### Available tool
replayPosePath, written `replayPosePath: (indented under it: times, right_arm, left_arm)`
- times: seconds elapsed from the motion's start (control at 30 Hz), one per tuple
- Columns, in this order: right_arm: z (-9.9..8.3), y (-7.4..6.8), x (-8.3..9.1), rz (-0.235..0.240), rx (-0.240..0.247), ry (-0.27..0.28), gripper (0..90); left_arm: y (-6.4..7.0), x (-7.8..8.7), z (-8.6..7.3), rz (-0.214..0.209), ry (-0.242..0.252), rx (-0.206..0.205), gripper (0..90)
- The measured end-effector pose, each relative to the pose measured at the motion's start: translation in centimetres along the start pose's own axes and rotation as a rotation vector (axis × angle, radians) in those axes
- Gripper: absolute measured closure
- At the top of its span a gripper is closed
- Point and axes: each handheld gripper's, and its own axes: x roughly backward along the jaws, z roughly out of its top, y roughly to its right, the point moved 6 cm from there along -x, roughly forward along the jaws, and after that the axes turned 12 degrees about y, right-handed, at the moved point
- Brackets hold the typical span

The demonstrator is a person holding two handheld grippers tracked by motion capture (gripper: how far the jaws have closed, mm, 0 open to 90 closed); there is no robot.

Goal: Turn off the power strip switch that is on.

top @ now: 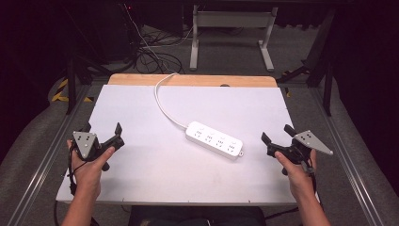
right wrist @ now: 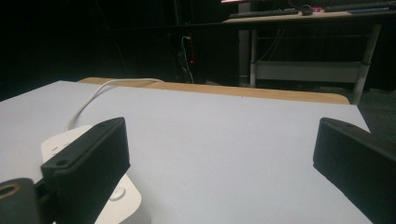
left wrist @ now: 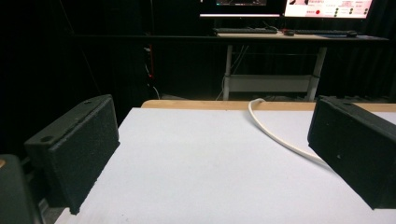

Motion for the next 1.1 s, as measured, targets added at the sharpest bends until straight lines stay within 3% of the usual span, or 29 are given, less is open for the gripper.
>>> replayPosePath:
  times: [0.73, 1.1]
  right_arm:
    - [-0.2, 0.0, -0.6, 0.009, 0.018, -0.021, 6.2]
    - [0.5, 1.7, -0.6, -0.052, 0.035, -0.016, 12.3]
  left_arm:
    - [-0.3, 0.4, 0.1, 0.011, 0.006, -0.010, 3.1]
    - [-1.0, 1.1, 0.3, 0.024, 0.011, 0.022, 3.4]
